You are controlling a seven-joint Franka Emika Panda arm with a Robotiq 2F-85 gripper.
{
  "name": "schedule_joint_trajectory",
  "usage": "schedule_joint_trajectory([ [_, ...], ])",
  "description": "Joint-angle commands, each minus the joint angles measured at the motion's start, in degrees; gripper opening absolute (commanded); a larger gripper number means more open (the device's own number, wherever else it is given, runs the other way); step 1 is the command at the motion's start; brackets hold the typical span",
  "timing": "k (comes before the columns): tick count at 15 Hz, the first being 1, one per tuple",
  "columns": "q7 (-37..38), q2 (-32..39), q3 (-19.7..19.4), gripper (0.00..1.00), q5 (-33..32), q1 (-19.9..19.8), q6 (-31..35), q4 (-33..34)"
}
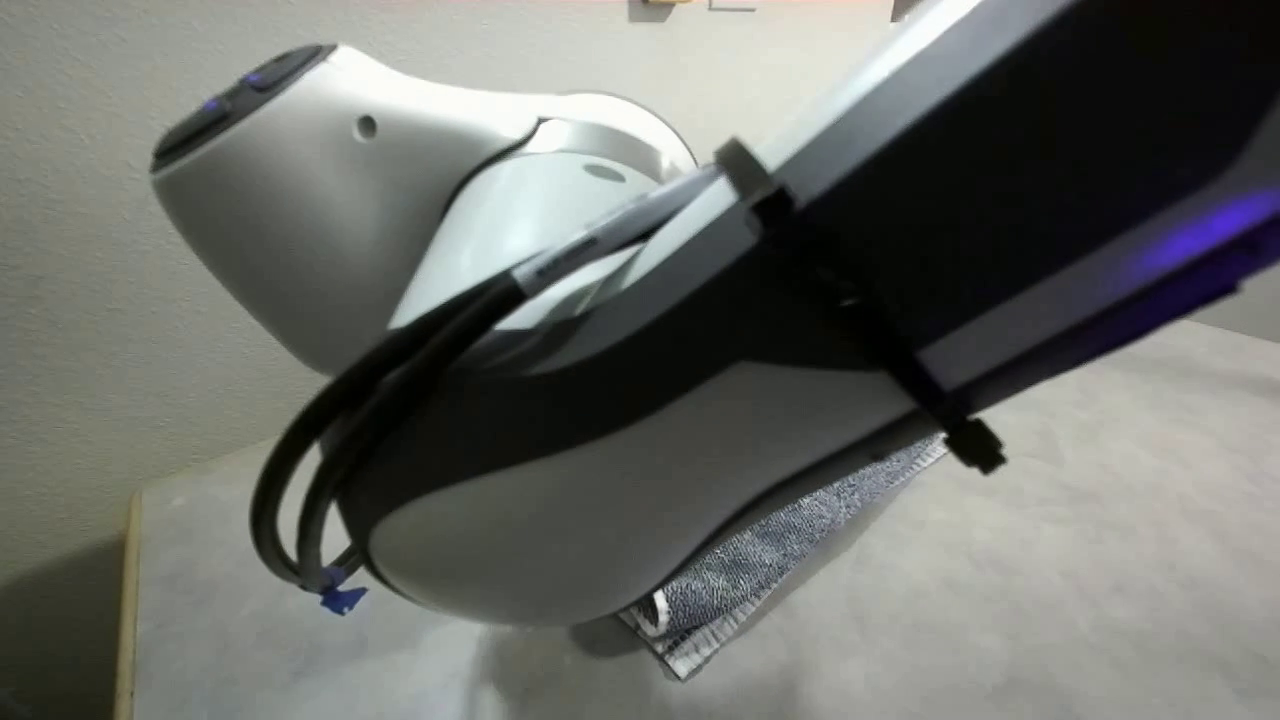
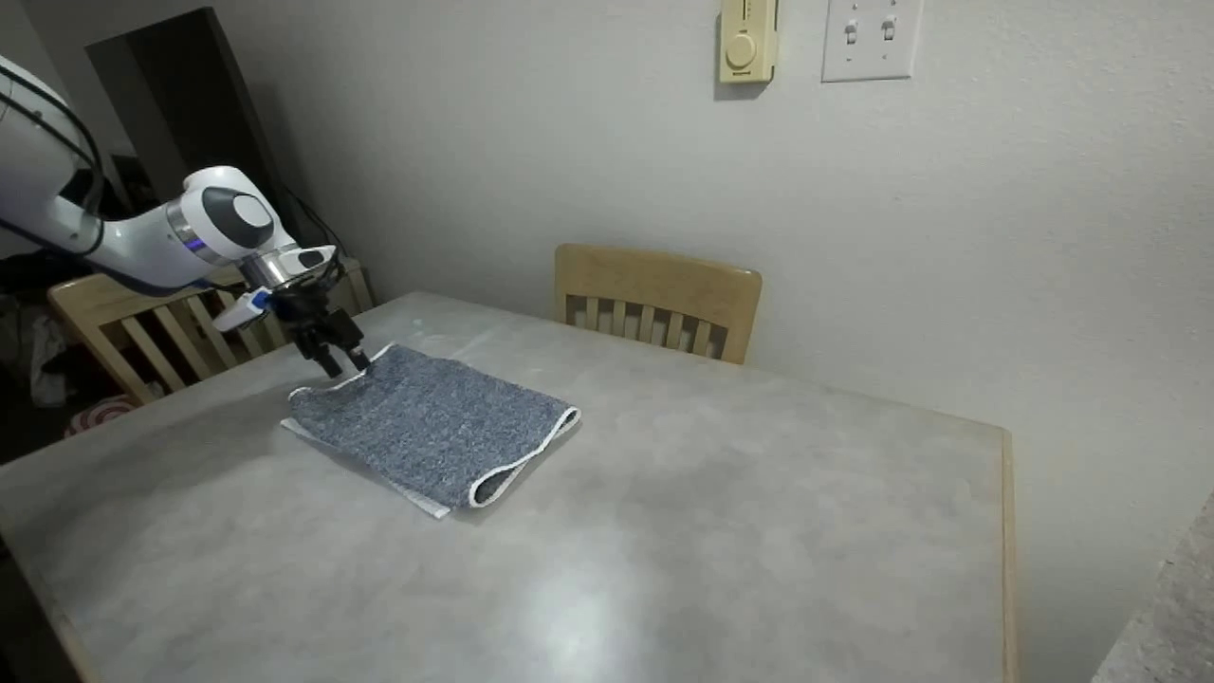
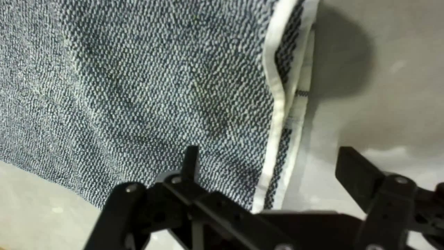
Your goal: Fold the towel
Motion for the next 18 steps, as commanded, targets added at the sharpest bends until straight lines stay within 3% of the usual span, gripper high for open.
schedule_joint_trajectory([
  [1, 2.9, 0.7, -1.9, 1.00, -1.5, 1.2, 0.6, 0.1],
  [18, 3.8, 2.2, -4.2, 1.00, -2.2, 2.0, -1.5, 1.3],
])
